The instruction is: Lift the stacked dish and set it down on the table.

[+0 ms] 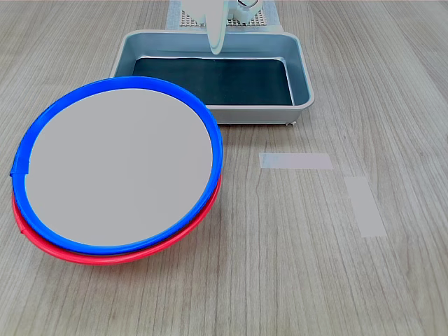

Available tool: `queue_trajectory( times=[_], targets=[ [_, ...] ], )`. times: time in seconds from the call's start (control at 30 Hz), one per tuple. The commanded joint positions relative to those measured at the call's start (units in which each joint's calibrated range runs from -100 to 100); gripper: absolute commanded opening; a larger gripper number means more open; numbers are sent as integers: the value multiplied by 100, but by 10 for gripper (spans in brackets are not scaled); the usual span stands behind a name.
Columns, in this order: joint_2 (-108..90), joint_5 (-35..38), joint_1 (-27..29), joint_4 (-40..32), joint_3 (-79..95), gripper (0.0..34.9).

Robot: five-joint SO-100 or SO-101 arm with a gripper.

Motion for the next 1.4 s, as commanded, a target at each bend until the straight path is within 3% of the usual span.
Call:
queue_trajectory(
  times=[0.0,1.37],
  targets=[
    [-26,15,-7,11,0,4],
    [-26,-20,59,11,0,3]
  ],
)
